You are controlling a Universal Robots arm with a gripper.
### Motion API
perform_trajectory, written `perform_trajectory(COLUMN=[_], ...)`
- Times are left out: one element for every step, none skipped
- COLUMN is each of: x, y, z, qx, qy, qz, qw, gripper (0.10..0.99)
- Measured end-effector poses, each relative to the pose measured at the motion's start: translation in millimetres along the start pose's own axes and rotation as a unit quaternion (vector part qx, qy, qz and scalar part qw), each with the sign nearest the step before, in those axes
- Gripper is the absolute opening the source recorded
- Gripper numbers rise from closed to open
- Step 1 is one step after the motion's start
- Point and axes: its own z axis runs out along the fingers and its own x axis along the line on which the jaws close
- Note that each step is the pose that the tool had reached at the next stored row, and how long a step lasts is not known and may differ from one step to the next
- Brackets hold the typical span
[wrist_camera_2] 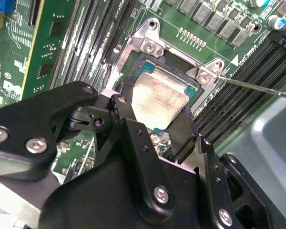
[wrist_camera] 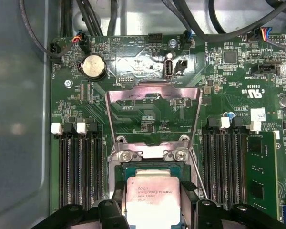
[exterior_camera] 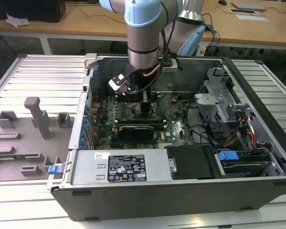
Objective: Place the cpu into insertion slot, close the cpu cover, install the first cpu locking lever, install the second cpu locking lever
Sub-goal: 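Place the cpu into insertion slot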
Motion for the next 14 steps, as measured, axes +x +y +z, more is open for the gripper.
perform_trajectory(x=[-0.1,-0.1,-0.1,-0.1,-0.1,-0.1,-0.1,-0.1,-0.1,-0.1,-0.1,0.0,0.0,-0.1], y=[-0.2,-0.2,-0.2,-0.3,-0.2,-0.2,-0.3,-0.3,-0.3,-0.3,-0.3,-0.3,-0.1,-0.1], z=[0.3,0.3,0.4,0.4,0.6,0.7,0.8,0.8,0.9,1.0,1.0,1.1,1.1,1.0], qx=[0.0,0.0001,0.0001,0.0001,0.0001,0.0001,0.0001,0.0001,0.0001,0.0001,0.0001,0.0001,0.0001,0.0002], qy=[0.0,-0.0002,-0.0002,-0.0002,-0.0001,-0.0001,-0.0001,-0.0001,-0.0001,-0.0001,-0.0001,0.0005,0.001,0.0012], qz=[0.0,0.0,0.0,0.0,0.0,0.0,0.0,0.0,0.0,0.0,0.0,-0.005,-0.011,-0.014], qw=[1.0,1.0,1.0,1.0,1.0,1.0,1.0,1.0,1.0,1.0,1.0,1.0,0.9999,0.9999], gripper=[0.541,0.541,0.541,0.541,0.541,0.541,0.541,0.541,0.541,0.541,0.541,0.541,0.541,0.541])
